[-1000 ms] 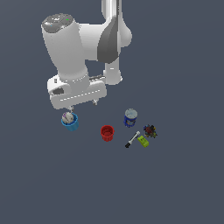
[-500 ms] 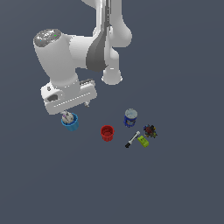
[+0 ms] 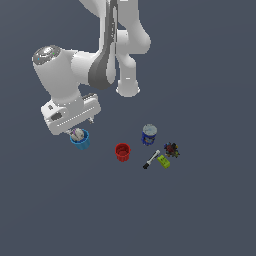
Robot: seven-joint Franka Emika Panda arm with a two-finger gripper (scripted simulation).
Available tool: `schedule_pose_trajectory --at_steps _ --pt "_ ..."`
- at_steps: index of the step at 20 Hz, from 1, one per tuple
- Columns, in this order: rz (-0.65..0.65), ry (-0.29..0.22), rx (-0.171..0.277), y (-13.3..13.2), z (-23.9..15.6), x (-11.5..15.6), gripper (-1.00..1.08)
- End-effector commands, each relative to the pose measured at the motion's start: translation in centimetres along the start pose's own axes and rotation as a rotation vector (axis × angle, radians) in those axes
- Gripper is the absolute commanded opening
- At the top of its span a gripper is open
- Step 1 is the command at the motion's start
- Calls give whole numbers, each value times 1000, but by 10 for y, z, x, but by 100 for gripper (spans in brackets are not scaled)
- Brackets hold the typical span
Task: Pick up a designated object from a clutter of objects.
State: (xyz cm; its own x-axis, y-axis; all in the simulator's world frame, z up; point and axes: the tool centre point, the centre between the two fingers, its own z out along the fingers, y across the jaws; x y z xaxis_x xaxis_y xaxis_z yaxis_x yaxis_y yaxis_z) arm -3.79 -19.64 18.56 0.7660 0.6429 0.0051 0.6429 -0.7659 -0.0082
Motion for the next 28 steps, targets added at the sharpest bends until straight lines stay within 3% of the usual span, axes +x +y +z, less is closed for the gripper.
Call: schedule_pose_trajectory --at_steps 1,14,28 --pt "-42 0 -1 4 8 -10 100" --pt "-197 -5 -7 18 36 -50 100" --pt "-220 -6 -7 20 48 -57 100"
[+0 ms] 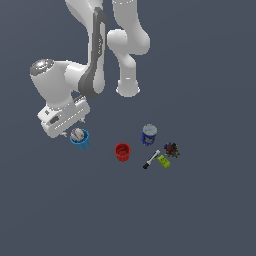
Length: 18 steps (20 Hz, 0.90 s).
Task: Pick up a designated object from a clutter of objects.
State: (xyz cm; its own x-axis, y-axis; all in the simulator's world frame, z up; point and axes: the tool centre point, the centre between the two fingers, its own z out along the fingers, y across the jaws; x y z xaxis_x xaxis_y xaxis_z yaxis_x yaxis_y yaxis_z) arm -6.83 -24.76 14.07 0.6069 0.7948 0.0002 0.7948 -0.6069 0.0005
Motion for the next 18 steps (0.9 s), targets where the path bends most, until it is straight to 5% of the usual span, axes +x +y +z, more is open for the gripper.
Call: schedule_pose_trajectory --at_steps 1,13,14,18 --pt "0 0 1 0 7 0 100" --pt "-3 -1 0 0 46 -1 100" --pt "-3 -1 0 0 46 -1 -100" --pt "-3 -1 0 0 46 -1 -100"
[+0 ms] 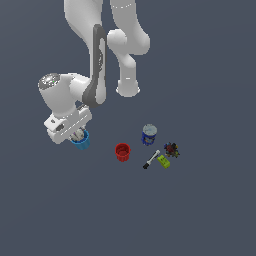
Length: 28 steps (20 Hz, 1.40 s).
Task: Pick up a designated object from a clutter of objects.
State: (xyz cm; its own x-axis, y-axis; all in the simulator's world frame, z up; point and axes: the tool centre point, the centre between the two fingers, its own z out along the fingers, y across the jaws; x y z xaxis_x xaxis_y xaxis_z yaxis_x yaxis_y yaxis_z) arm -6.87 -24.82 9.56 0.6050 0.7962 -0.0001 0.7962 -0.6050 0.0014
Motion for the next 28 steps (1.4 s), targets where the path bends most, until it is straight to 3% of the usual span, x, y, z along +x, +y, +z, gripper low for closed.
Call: schedule_pose_trajectory --at_steps 1,9,15,22,28 --pt "0 0 1 0 1 0 -100" --pt "0 0 0 -1 -1 2 -100" --pt "0 0 0 -10 -13 19 -100" --pt "0 -1 0 -32 -41 57 -100" --pt "0 -3 -2 -60 -76 107 -100"
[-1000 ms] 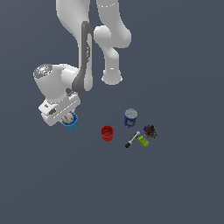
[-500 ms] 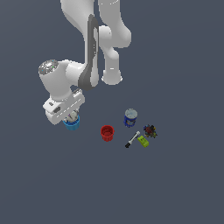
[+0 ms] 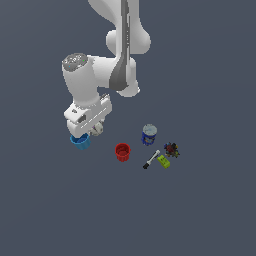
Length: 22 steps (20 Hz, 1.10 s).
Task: Pick up a designated object from a clutter of objects.
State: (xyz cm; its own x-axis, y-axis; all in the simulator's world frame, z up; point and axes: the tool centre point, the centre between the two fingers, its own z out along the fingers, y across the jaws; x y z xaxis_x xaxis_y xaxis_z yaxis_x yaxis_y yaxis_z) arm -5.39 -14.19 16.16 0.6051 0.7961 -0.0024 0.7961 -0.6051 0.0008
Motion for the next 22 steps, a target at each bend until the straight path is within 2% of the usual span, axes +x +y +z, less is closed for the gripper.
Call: schedule_pose_trajectory --at_steps 1,22 --pt "0 -1 -2 -13 -17 23 -100" --pt "-1 0 -1 -123 -164 229 -100"
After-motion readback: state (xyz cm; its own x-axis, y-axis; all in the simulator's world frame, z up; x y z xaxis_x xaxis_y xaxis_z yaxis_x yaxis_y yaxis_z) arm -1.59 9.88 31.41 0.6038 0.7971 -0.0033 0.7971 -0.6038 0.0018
